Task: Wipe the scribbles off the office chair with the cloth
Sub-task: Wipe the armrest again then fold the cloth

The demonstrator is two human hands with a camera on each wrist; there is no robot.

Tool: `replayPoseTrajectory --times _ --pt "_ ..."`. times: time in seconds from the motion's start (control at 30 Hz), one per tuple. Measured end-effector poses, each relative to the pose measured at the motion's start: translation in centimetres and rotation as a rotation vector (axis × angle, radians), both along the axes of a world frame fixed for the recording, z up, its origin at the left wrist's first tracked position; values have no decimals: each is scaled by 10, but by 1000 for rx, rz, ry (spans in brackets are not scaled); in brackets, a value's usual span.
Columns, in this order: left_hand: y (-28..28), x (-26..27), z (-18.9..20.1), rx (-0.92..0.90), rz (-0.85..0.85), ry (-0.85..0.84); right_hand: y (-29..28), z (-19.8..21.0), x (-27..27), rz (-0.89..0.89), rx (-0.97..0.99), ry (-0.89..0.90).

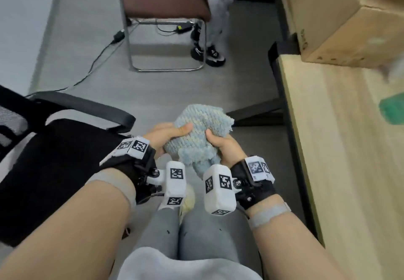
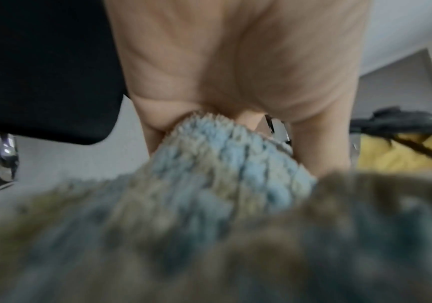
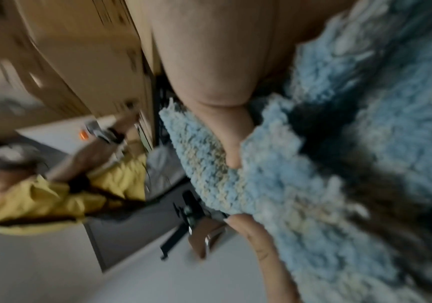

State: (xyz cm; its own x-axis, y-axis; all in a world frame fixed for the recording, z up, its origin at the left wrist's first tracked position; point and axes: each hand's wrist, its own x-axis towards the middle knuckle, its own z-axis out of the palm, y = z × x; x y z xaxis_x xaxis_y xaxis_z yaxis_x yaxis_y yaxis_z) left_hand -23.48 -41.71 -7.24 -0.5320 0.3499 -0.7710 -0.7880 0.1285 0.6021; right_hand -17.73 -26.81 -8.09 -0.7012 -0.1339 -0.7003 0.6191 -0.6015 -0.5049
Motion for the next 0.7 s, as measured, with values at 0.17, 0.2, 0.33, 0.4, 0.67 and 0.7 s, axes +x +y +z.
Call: replayPoseTrajectory --times 0.17,0.2,0.33,0.4,0.67,0.7 --pt "95 10 5 15 -271 57 71 5 59 -367 1 34" --pt "112 14 5 14 -325 61 83 6 71 -424 8 36" --pt "180 41 8 19 -571 100 124 7 122 -659 78 8" --pt "215 55 9 28 -680 122 144 9 148 -780 113 -16" --pt "340 123 13 112 -1019 278 215 10 242 -1043 542 -317" --pt "351 130 11 117 -1036 314 219 9 249 -1083 563 -331"
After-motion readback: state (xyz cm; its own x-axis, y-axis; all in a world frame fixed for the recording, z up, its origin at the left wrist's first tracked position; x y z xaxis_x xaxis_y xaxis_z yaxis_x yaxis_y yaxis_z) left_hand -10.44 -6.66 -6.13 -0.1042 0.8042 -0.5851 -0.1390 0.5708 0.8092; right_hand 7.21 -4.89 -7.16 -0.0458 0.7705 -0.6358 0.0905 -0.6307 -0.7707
